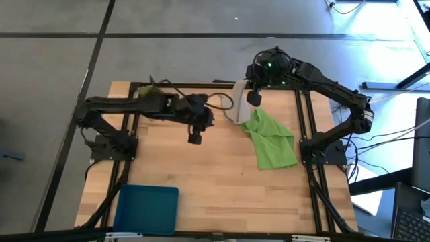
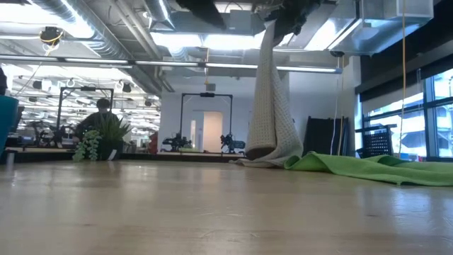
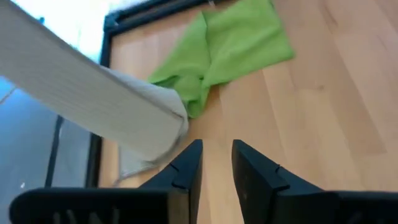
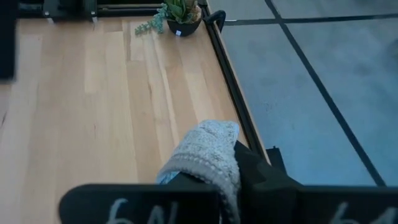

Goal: Fold microfiber towels
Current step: Fold the gray microfiber cloth

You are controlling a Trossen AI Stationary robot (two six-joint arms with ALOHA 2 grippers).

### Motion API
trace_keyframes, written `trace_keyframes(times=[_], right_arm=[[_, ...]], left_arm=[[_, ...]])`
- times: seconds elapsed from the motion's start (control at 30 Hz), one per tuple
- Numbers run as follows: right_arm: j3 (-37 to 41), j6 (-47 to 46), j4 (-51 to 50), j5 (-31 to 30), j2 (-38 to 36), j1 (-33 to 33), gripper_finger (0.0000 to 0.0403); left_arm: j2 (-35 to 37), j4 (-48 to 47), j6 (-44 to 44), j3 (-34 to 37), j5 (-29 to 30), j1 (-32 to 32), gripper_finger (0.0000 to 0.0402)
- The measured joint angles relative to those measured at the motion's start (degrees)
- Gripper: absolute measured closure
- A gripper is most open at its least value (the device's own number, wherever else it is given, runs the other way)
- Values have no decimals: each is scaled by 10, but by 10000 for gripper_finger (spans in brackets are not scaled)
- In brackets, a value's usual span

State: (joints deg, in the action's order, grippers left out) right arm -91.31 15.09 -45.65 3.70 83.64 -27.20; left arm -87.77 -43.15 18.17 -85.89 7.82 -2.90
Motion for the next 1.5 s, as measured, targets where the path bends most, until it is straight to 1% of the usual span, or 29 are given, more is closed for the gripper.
trace_keyframes(times=[0.17, 0.27, 0.37, 0.43, 0.5, 0.57, 0.67, 0.77, 0.87, 0.97, 1.03, 1.07, 1.1, 1.17, 1.4, 1.5], right_arm=[[0, -19, -1, 0, 0, 0, 397], [0, -26, -2, 0, 0, 0, 397], [0, -26, -5, 0, 0, 0, 397], [0, -26, -5, 0, 0, 0, 397], [0, -24, -5, 0, 0, 0, 397], [0, -24, -5, 0, 0, 0, 397], [0, -21, -5, 0, 0, 0, 397], [0, -23, -5, 0, 0, 0, 397], [0, -28, -5, 0, 0, 0, 397], [0, -29, -3, 0, 0, 0, 397], [0, -34, -1, 0, 0, 0, 397], [0, -40, 1, 0, 0, 0, 397], [0, -43, 2, 0, 0, 0, 397], [0, -46, 6, 2, 0, 0, 397], [0, -59, 18, 5, -1, 0, 397], [0, -61, 18, 5, -1, 0, 397]], left_arm=[[-62, 16, -11, 0, 10, 5, 326], [-91, 36, -43, 0, 10, 10, 323], [-99, 35, -88, 0, 10, 14, 326], [-97, 29, -121, 2, 10, 20, 327], [-81, 32, -141, 18, 14, 27, 327], [-57, 37, -165, 43, 34, 35, 327], [-3, 57, -210, 106, 83, 51, 327], [55, 159, -254, 190, 113, 69, 327], [90, 317, -283, 293, 146, 93, 327], [88, 516, -289, 393, 157, 107, 327], [70, 644, -324, 439, 158, 108, 327], [61, 681, -350, 457, 158, 108, 327], [50, 708, -377, 473, 159, 107, 327], [20, 750, -431, 483, 164, 106, 327], [-91, 819, -586, 476, 181, 102, 327], [-115, 850, -694, 474, 205, 86, 327]])
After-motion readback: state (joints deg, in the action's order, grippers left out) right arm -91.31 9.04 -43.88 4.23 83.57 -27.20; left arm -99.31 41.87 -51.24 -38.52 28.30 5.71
